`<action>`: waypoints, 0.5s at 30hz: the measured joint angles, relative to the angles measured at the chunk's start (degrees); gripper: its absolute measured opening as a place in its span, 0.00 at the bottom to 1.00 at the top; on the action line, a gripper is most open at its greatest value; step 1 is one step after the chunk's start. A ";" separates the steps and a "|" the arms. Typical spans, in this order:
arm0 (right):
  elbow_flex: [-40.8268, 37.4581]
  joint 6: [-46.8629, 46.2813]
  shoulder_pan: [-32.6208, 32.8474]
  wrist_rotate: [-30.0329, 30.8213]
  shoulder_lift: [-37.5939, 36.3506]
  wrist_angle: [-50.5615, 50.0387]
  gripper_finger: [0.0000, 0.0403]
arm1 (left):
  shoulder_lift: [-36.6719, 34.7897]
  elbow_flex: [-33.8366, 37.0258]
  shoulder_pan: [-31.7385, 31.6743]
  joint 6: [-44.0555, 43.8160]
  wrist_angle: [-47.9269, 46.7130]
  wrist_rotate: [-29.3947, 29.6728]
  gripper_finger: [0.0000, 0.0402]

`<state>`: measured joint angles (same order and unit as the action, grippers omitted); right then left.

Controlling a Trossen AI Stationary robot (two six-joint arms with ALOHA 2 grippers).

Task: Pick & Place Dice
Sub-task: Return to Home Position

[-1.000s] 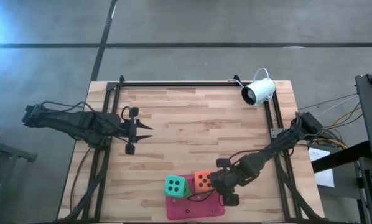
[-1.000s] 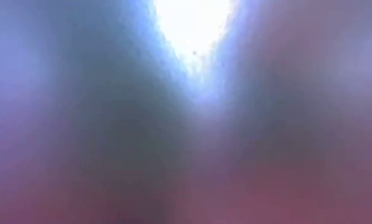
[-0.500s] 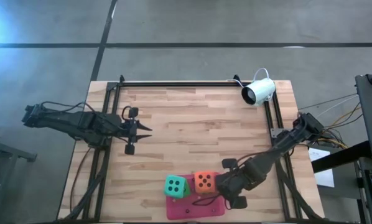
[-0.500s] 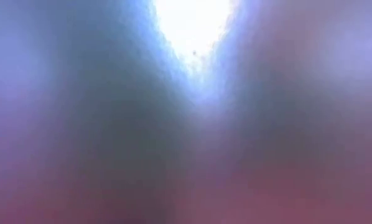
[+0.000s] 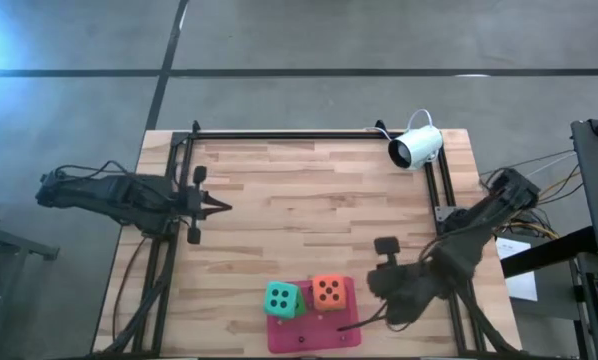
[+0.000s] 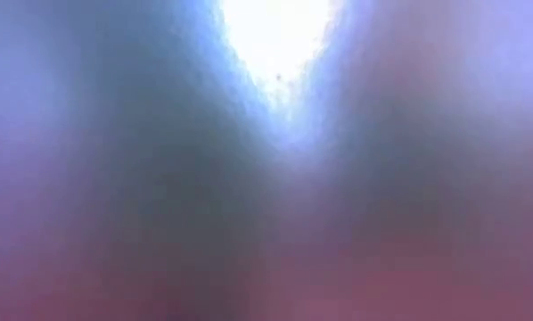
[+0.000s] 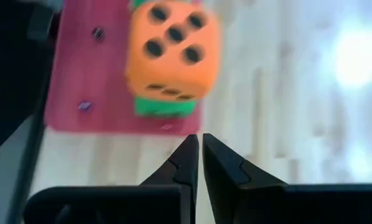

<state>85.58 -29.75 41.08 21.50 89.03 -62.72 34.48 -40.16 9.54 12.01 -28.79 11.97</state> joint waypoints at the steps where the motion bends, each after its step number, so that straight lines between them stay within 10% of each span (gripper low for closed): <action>1: -0.63 0.02 0.48 2.21 -1.38 0.24 0.05 | -0.96 0.09 0.02 0.05 -0.34 -0.01 0.01; 6: -6.79 2.87 1.92 12.27 -8.90 6.75 0.02 | -5.41 1.13 0.02 2.26 -0.66 -0.95 0.01; 15: -27.83 20.97 1.50 13.04 -24.18 41.11 0.02 | -14.26 7.53 0.04 3.20 7.26 -7.96 0.01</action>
<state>57.75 -8.79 42.59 34.54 64.85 -21.60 20.22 -32.63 9.58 15.21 -21.54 4.01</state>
